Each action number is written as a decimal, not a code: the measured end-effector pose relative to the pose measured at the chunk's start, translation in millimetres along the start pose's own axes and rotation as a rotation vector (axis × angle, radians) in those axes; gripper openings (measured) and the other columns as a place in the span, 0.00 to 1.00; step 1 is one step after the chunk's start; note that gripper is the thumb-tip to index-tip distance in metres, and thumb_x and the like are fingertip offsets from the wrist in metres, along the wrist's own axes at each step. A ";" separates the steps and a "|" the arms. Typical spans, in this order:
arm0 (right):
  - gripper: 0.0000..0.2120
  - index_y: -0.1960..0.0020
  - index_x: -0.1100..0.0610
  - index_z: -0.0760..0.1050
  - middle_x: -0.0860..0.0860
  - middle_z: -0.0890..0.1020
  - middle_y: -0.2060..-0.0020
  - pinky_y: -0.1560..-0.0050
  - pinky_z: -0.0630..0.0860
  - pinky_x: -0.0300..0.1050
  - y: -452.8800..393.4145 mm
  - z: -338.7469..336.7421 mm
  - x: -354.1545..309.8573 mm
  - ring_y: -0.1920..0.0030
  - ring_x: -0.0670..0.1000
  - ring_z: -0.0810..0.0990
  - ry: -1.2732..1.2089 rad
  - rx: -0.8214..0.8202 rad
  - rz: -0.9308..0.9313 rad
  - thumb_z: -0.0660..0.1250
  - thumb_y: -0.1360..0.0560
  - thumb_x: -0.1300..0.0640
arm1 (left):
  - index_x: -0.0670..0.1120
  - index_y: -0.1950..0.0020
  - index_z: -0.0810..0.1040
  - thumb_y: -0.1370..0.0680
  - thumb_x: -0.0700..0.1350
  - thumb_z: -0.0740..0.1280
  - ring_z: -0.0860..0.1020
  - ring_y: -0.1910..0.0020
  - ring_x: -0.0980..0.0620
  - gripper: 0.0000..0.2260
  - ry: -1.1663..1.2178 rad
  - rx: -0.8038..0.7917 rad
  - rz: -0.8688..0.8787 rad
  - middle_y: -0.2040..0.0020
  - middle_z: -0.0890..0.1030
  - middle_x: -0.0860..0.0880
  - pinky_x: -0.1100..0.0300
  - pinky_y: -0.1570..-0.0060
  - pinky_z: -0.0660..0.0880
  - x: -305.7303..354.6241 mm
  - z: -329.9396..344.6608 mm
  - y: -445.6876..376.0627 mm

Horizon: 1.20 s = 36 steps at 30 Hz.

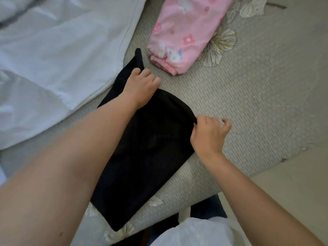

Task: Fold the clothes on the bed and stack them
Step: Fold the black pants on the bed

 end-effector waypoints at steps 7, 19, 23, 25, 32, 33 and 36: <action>0.12 0.71 0.58 0.75 0.50 0.75 0.77 0.47 0.67 0.50 88.2 -27.1 -66.2 0.74 0.51 0.75 -0.044 0.060 -0.220 0.73 0.45 0.72 | 0.32 0.56 0.77 0.31 0.26 0.58 0.76 0.52 0.37 0.10 0.205 0.139 0.150 0.59 0.78 0.35 0.47 0.58 0.75 -35.2 -3.8 114.2; 0.09 0.73 0.54 0.73 0.48 0.72 0.77 0.65 0.72 0.40 259.7 31.8 -194.9 0.76 0.50 0.72 -0.011 -0.291 -0.589 0.60 0.41 0.66 | 0.34 0.66 0.78 0.34 0.27 0.57 0.81 0.64 0.40 0.10 0.160 0.278 0.187 0.67 0.79 0.39 0.56 0.62 0.78 -68.5 77.8 309.9; 0.18 0.69 0.51 0.79 0.45 0.77 0.73 0.66 0.73 0.35 291.3 74.9 -198.2 0.72 0.46 0.76 0.196 -0.597 -0.720 0.79 0.57 0.51 | 0.37 0.39 0.72 0.28 0.30 0.63 0.70 0.35 0.42 0.18 0.154 -0.009 -0.050 0.38 0.73 0.38 0.51 0.35 0.64 -72.9 142.6 337.3; 0.21 0.66 0.52 0.80 0.46 0.79 0.70 0.64 0.75 0.37 291.3 78.0 -197.8 0.69 0.48 0.79 0.130 -0.576 -0.674 0.80 0.54 0.43 | 0.45 0.27 0.57 0.22 0.38 0.57 0.53 0.27 0.47 0.24 0.170 -0.211 -0.218 0.26 0.58 0.45 0.47 0.29 0.48 -75.2 171.2 354.6; 0.48 0.28 0.62 0.34 0.60 0.33 0.29 0.31 0.39 0.65 291.3 122.2 -197.7 0.27 0.61 0.35 0.216 -0.730 -0.271 0.58 0.28 0.35 | 0.43 0.25 0.45 0.26 0.57 0.65 0.42 0.25 0.44 0.41 0.163 -0.179 -0.044 0.24 0.46 0.44 0.53 0.29 0.38 -53.6 182.4 353.8; 0.48 0.30 0.62 0.29 0.59 0.27 0.32 0.33 0.36 0.66 293.0 131.3 -198.4 0.29 0.61 0.30 0.231 -0.728 -0.267 0.56 0.27 0.34 | 0.42 0.25 0.44 0.26 0.57 0.65 0.42 0.25 0.44 0.41 0.142 -0.173 -0.015 0.24 0.45 0.44 0.53 0.29 0.37 -50.0 185.6 351.3; 0.42 0.34 0.61 0.25 0.59 0.21 0.40 0.40 0.26 0.65 292.9 142.6 -195.6 0.37 0.60 0.21 0.241 -0.696 -0.272 0.51 0.24 0.37 | 0.41 0.26 0.46 0.24 0.51 0.64 0.45 0.25 0.43 0.35 0.212 -0.077 0.069 0.24 0.49 0.43 0.56 0.31 0.36 -45.4 188.8 343.4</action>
Point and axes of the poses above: each hand's wrist, its own y-axis away from the middle knuckle, its own z-axis out of the palm, x = y × z, the point moved 6 cm from there along -y, towards the middle knuckle
